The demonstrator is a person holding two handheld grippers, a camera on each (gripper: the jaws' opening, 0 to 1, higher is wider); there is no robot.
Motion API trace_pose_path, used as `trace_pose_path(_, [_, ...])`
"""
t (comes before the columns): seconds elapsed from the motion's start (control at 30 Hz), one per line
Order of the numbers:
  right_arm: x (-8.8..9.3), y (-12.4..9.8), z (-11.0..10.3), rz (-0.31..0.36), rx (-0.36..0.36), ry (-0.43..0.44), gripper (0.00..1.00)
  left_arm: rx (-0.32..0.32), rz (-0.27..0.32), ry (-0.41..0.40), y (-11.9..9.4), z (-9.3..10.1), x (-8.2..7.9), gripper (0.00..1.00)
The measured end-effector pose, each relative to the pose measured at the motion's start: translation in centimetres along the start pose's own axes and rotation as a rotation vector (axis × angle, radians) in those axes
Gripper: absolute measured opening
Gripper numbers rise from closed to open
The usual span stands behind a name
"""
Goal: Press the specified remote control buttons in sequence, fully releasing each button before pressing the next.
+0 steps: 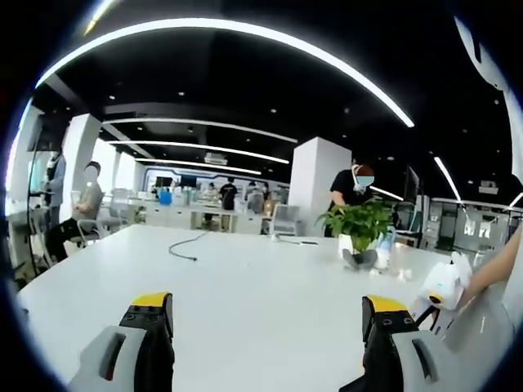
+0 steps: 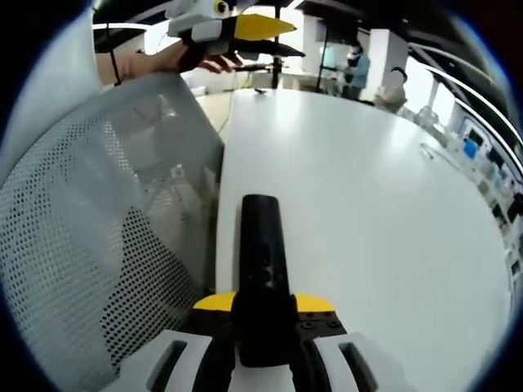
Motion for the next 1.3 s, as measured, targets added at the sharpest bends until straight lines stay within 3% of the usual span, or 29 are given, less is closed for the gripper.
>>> trace_pose_path(1.3, [-0.5, 0.2, 1.3, -0.07, -0.04, -0.02, 0.21, 0.036, -0.062, 0.048, 0.2, 0.5, 1.0, 1.0])
Point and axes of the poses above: the point that each gripper's makers call its tool centre point, and the gripper's own axes: y roughly forward along the fingers, z roughly to its right, x roughly out of its underside, the point moved 3 cm from there along -y, roughly backward along the fingers, and after that the axes turned 2 degrees about -z, right-handed, at the moved point
